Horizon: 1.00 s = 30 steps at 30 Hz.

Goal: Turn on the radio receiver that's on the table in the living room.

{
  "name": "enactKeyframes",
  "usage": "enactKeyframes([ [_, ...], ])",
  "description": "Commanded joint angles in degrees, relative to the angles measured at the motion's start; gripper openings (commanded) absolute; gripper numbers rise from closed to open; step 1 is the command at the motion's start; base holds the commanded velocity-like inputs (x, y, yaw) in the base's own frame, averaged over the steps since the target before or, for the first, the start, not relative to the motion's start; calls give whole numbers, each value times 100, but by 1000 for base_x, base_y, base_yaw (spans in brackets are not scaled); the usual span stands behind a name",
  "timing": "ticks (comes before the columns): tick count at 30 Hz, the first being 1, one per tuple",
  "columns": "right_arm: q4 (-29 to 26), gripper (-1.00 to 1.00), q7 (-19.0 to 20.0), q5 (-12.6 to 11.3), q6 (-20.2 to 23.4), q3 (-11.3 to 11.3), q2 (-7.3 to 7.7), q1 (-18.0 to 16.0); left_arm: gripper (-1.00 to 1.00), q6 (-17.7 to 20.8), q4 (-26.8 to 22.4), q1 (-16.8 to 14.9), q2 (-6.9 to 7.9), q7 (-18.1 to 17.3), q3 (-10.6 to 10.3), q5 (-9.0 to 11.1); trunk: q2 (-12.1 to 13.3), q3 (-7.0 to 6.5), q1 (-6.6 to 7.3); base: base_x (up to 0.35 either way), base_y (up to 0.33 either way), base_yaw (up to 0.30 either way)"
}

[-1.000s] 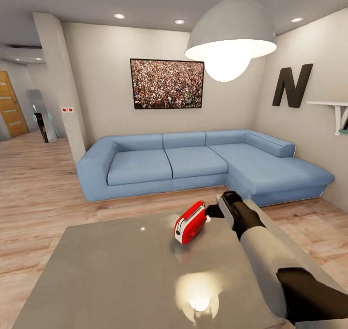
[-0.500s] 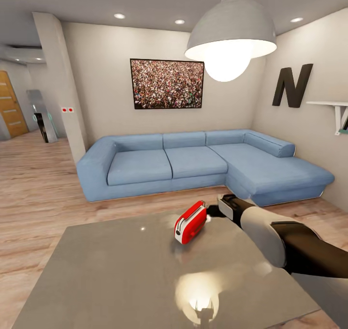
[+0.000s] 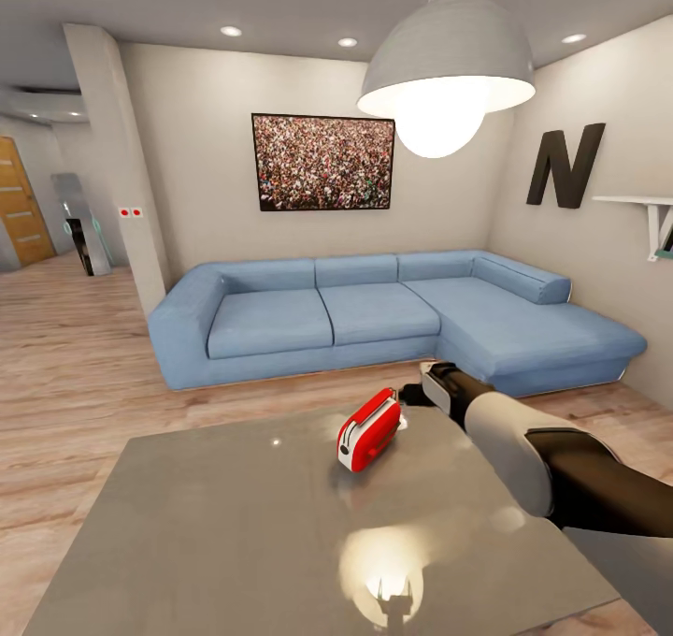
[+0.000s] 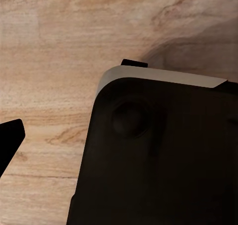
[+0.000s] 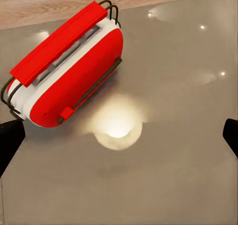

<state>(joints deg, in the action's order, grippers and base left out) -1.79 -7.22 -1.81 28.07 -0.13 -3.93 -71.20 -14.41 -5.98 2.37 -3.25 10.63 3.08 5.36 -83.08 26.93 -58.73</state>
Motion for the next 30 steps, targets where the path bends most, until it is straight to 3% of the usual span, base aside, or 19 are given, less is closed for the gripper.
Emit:
enactKeyframes([
  [1,-83,100,0,-5,121,-4,-3,1,100,0,0,0,0,0,0,0,0,0,0,0,0,0],
  [5,-209,100,8,-46,391,-27,-3,1,100,0,0,0,0,0,0,0,0,0,0,0,0,0],
  [13,-239,100,-17,-62,453,-33,-51,1,100,-24,-65,0,19,7,-41,-11,0,0,0,0,0,0],
  [18,-242,100,-15,-65,461,-31,-71,1,100,-6,-938,0,40,13,-51,-12,0,0,0,0,0,0],
  [22,-243,100,8,-64,461,-31,-72,1,100,33,-2351,0,90,60,-46,-31,0,0,0,0,0,0],
  [24,-247,100,15,-65,462,-26,-73,1,100,14,-2628,0,104,55,-42,-34,0,0,0,0,0,0],
  [30,-251,100,333,-39,452,-1,-213,1,100,-28,-2738,0,203,43,-22,-40,0,0,0,0,0,0],
])
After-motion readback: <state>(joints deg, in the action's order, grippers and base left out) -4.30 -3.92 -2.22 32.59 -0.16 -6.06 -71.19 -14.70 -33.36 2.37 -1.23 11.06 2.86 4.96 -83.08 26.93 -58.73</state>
